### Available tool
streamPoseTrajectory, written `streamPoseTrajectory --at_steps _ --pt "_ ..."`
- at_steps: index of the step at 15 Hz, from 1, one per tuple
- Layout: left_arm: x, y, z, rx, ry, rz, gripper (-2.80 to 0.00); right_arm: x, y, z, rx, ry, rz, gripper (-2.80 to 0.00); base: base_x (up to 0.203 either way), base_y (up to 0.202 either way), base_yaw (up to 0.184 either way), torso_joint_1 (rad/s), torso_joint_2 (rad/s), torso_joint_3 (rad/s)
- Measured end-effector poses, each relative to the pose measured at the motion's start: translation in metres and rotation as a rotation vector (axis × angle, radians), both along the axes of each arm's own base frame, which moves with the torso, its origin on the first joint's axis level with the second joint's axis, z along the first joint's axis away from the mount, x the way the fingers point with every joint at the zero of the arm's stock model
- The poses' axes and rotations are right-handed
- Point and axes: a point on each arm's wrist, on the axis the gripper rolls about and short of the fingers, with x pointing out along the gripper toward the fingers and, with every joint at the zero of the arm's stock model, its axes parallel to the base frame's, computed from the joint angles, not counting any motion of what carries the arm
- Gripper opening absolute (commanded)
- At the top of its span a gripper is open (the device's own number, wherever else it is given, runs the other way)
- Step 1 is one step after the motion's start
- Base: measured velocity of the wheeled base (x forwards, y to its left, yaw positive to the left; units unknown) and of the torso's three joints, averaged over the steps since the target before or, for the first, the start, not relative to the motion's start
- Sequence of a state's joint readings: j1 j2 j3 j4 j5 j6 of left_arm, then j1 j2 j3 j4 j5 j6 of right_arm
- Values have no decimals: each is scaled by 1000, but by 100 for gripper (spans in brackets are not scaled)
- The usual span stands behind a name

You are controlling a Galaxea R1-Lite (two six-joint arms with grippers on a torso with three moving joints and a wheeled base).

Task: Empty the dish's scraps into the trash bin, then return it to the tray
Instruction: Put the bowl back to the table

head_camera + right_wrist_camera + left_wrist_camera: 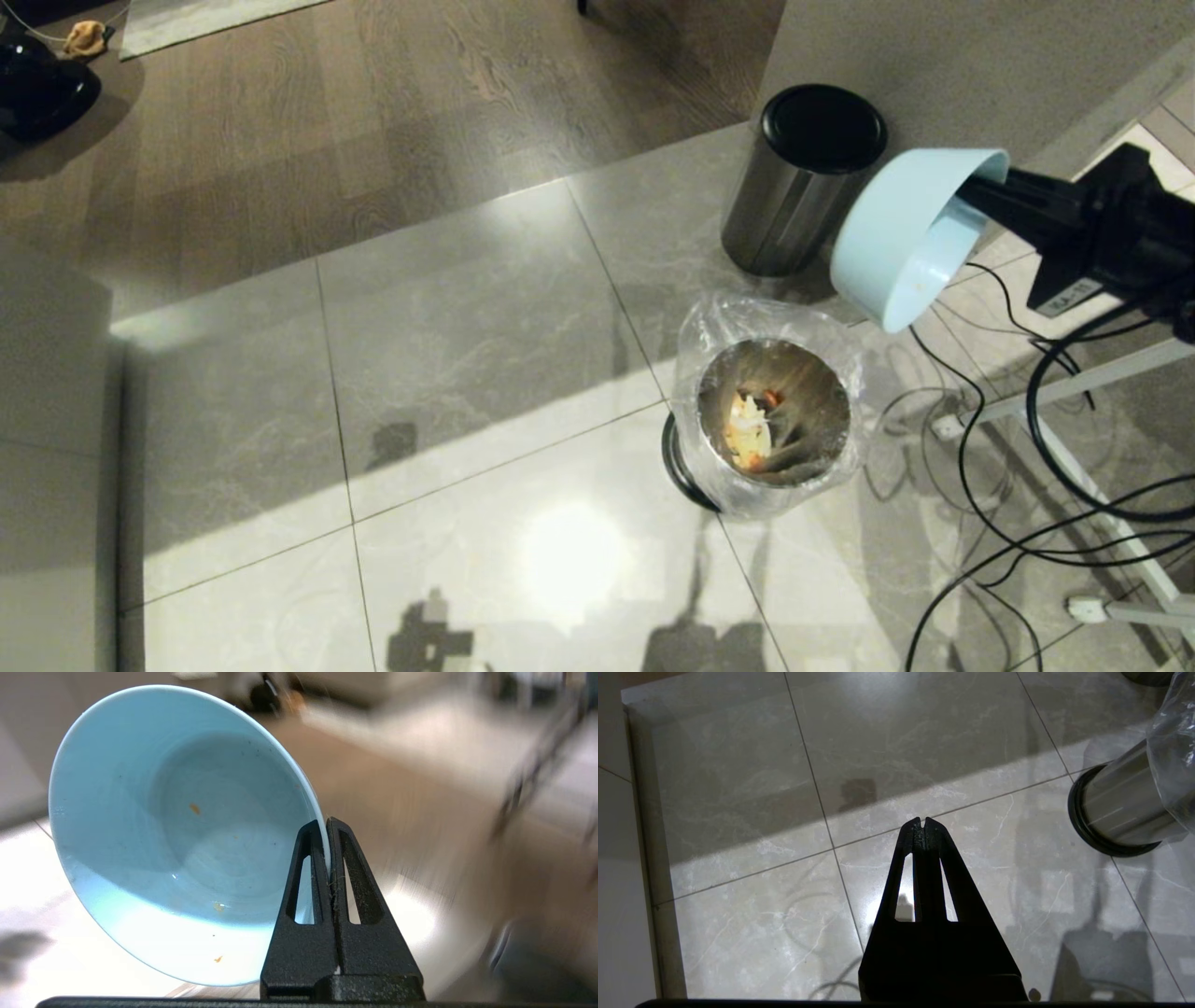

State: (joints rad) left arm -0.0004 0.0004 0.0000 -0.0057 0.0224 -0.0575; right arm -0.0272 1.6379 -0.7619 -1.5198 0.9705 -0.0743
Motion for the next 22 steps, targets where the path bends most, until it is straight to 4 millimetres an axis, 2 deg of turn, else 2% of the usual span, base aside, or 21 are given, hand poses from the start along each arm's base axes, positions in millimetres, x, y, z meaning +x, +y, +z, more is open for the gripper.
streamPoseTrajectory --at_steps 4,6,8,14,19,22 --pt "0 0 0 0 0 0 -280 -20 -3 -55 113 361 -177 -280 0 0 0 0 0 0" --pt "0 0 0 0 0 0 -280 -32 -3 -76 134 491 -257 -280 0 0 0 0 0 0" --pt "0 0 0 0 0 0 -280 -46 -3 -90 144 550 -306 -280 0 0 0 0 0 0" --pt "0 0 0 0 0 1 -280 -83 -6 -122 185 664 -500 -280 0 0 0 0 0 0" --pt "0 0 0 0 0 0 -280 -114 -8 -139 193 784 -625 -280 0 0 0 0 0 0" --pt "0 0 0 0 0 0 -280 -125 -9 -148 179 882 -709 -280 0 0 0 0 0 0"
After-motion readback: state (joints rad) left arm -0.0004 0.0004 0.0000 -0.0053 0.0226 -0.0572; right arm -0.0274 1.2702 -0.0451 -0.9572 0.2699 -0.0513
